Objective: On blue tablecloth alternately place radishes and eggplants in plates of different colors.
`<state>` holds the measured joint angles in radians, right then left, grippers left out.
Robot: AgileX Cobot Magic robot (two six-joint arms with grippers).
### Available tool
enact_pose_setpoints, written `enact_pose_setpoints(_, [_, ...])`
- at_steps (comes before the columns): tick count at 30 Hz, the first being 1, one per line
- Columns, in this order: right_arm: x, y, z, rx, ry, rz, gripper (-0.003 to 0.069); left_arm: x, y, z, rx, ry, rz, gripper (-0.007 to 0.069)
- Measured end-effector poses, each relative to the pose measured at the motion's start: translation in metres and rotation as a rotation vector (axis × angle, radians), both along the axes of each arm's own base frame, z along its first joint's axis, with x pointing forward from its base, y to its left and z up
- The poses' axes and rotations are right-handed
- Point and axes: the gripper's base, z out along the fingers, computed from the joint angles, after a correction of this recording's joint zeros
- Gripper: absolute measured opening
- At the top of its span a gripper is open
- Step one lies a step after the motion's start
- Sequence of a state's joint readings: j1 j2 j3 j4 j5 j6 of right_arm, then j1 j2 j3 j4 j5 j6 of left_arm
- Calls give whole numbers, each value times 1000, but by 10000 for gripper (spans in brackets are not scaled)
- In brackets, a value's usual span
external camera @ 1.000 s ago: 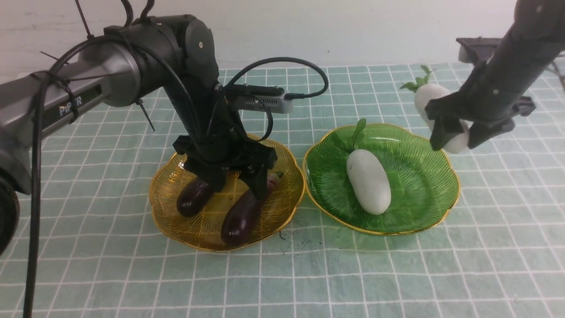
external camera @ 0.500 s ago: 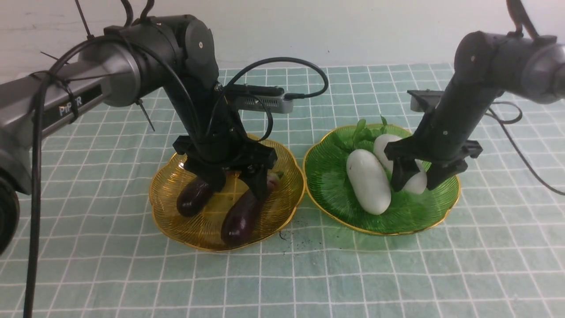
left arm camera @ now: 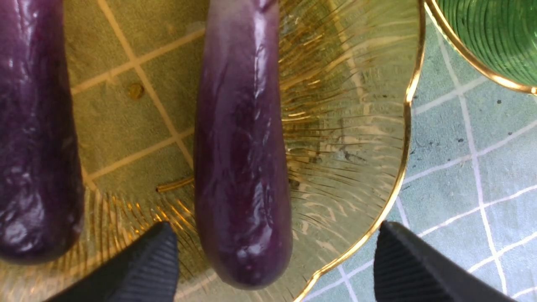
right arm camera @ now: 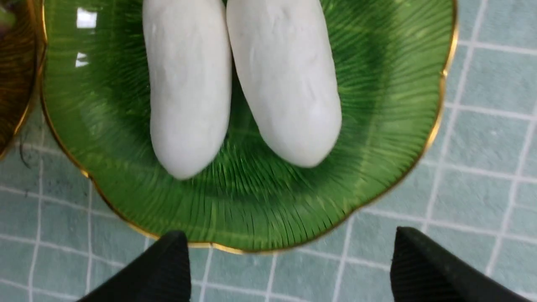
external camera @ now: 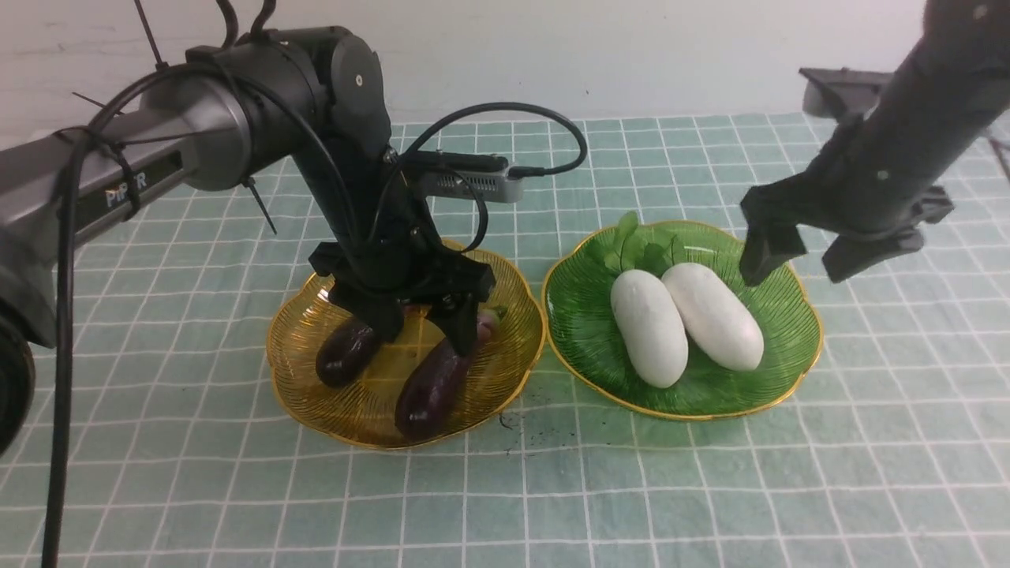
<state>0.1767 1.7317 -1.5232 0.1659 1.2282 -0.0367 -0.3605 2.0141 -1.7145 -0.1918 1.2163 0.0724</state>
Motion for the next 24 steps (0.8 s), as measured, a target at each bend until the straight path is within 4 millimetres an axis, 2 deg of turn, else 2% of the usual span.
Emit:
enact_pose_setpoints(4, [-35,-10,12,-45,-20,11,530,0,0,0,0,0,0,563])
enact_pose_setpoints(6, [-63,-18,15,-79,-23,18,498,0,0,0,0,0,0,563])
enact_pose_setpoints(9, [-94,-25,19,-100,-40,21,455,0,0,0,0,0,0,563])
enact_pose_setpoints(10, [-99,-27,17,-105,-33,22,449,0,0,0,0,0,0,563])
enact_pose_setpoints(14, [-148,-36,10,-111,-39,25,374,0,0,0,0,0,0,563])
enact_pose_setpoints(15, [-151,-36,9,-111,-39,25,374,0,0,0,0,0,0,563])
enact_pose_setpoints(18, [-192,-42,-5,-96,-41,25,292,0,0,0,0,0,0,563])
enact_pose_setpoints(21, [-208,-44,-16,-70,-126,15,227,0,0,0,0,0,0,563])
enact_pose_setpoints(23, [-209,-45,-20,-56,-217,8,178,0,0,0,0,0,0,563])
enact_pose_setpoints(24, [-205,-45,-23,-38,-343,-4,125,0,0,0,0,0,0,563])
